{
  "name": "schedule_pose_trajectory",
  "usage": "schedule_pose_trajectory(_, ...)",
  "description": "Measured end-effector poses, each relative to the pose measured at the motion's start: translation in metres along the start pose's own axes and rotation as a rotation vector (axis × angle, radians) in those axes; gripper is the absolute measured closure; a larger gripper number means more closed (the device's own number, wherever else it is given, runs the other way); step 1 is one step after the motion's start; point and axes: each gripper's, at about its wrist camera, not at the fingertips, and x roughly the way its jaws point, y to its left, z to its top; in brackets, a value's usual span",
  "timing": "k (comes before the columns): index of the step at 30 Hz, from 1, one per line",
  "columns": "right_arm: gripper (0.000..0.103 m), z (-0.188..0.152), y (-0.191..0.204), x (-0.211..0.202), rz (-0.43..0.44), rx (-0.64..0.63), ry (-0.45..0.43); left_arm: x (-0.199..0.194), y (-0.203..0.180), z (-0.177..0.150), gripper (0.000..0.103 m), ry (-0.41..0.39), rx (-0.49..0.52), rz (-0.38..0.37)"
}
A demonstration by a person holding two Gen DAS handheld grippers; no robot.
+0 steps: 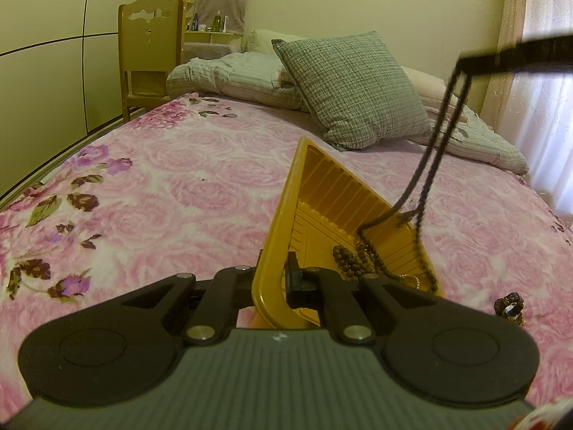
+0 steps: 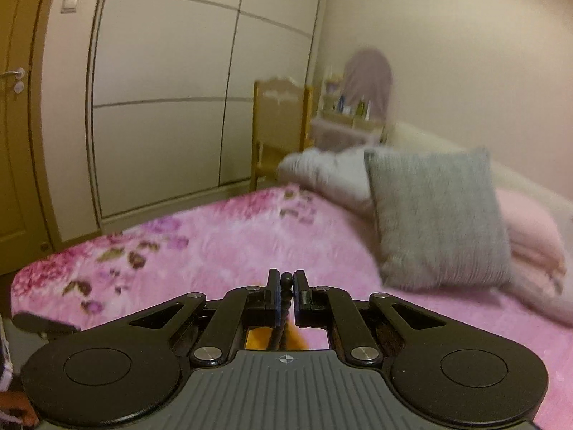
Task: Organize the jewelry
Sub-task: 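Lower the necklace into the tray and open the right tool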
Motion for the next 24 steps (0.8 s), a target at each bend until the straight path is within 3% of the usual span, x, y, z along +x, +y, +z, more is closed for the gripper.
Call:
schedule_pose_trajectory(12,0.096,-0.06,-0.008,0.037,0.114,0.104,0.212,0.001,0.001,0.0,0.097,0.001,-0.002,0.002)
schedule_pose_trajectory(17,0.093,-0.061,-0.01,0.032,0.095,0.106,0.171,0.001,0.002,0.0,0.097,0.002,-0.003,0.001)
schedule_pose_trajectory(21,0.073,-0.063,-0.024,0.006,0.031,0.15,0.106,0.001,0.002,0.0,0.097,0.003,-0.003,0.003)
schedule_pose_trajectory(24,0.065,-0.076,-0.038,-0.021,-0.038,0.199,0.055,0.002,0.002,0.0,0.097,0.002,-0.002,0.003)
